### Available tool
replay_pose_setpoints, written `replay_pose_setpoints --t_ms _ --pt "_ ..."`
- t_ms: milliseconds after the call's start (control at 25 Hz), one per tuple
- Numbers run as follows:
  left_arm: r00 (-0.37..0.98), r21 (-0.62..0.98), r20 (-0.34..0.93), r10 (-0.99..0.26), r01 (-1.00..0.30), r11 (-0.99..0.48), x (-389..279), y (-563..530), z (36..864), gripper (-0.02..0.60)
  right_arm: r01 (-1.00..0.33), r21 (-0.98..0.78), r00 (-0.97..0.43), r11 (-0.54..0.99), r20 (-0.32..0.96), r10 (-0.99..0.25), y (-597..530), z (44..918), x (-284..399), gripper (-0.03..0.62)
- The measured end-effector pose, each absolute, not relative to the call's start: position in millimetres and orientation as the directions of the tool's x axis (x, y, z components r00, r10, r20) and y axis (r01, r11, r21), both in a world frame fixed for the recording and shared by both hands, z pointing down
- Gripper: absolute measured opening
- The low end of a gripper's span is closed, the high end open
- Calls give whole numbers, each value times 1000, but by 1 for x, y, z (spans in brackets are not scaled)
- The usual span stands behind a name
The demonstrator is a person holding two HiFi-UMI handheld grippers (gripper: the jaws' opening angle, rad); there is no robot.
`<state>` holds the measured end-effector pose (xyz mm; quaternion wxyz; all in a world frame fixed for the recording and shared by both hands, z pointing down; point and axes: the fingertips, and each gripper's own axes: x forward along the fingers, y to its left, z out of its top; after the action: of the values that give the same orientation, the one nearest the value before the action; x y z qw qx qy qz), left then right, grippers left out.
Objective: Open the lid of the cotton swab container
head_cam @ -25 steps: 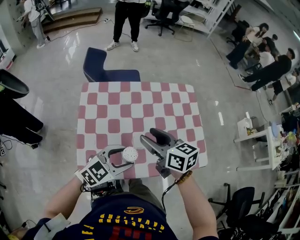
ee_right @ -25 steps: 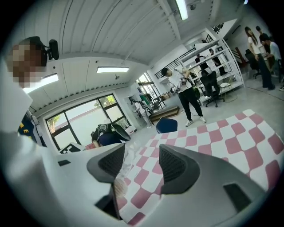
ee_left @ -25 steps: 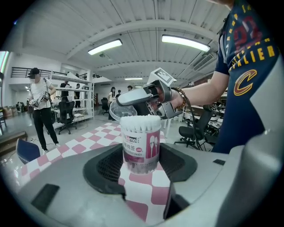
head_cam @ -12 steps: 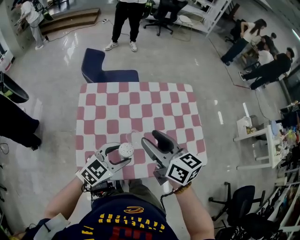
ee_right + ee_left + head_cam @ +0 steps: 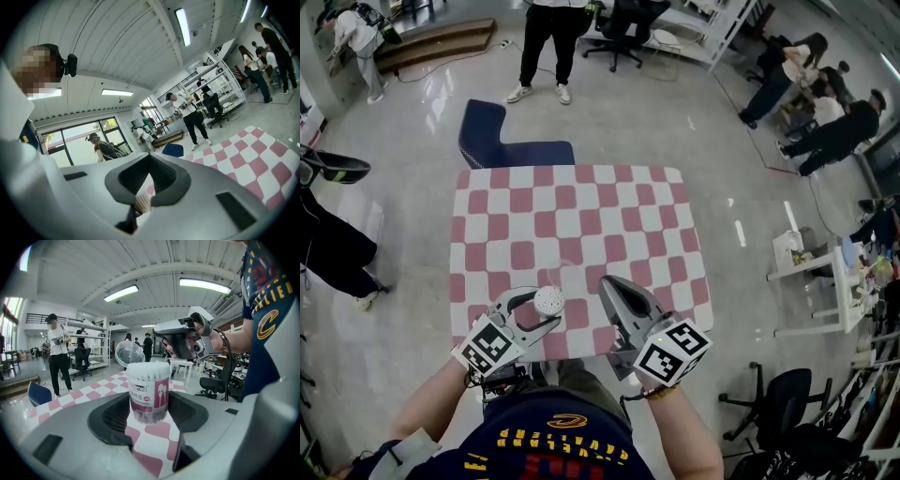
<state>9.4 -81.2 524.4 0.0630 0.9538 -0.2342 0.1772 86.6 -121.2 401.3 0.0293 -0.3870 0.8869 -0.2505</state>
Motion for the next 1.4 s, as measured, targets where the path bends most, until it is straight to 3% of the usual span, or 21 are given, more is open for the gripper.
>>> replay_pose_setpoints --t_ms 1400 --pt "834 23 357 -422 -459 -888 13 -80 519 256 -700 -354 -697 621 150 -701 -115 397 88 11"
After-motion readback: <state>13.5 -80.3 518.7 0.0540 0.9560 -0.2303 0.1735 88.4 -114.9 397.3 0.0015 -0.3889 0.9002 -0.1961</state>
